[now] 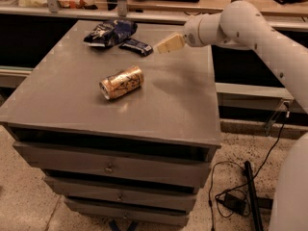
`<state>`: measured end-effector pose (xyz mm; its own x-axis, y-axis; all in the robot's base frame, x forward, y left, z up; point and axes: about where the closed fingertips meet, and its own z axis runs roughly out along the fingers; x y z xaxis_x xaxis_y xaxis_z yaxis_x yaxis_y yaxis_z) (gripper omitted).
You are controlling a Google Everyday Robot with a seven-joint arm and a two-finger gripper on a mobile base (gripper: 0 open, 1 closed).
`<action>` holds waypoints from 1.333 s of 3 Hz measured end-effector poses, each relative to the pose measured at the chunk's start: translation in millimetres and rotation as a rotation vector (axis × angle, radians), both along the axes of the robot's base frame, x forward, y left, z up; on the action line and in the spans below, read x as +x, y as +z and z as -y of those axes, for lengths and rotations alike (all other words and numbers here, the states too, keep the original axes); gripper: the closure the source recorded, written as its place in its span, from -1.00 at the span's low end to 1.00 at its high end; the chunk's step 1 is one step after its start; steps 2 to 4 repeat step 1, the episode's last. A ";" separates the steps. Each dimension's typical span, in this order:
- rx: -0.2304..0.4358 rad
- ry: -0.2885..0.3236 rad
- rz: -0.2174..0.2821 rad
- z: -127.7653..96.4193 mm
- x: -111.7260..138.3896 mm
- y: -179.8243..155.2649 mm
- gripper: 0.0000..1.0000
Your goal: Move rxbar blueberry near blue chip bag
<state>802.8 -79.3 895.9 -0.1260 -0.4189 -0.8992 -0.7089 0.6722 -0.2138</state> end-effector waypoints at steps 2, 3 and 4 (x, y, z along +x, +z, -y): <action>0.000 -0.004 0.002 3.0 -0.2 1.2 -1.00; 0.000 -0.004 0.002 3.0 -0.2 1.2 -1.00; 0.000 -0.004 0.002 3.0 -0.2 1.2 -1.00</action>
Offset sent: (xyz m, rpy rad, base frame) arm 0.0000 0.0000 0.0000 0.0000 0.0000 0.0000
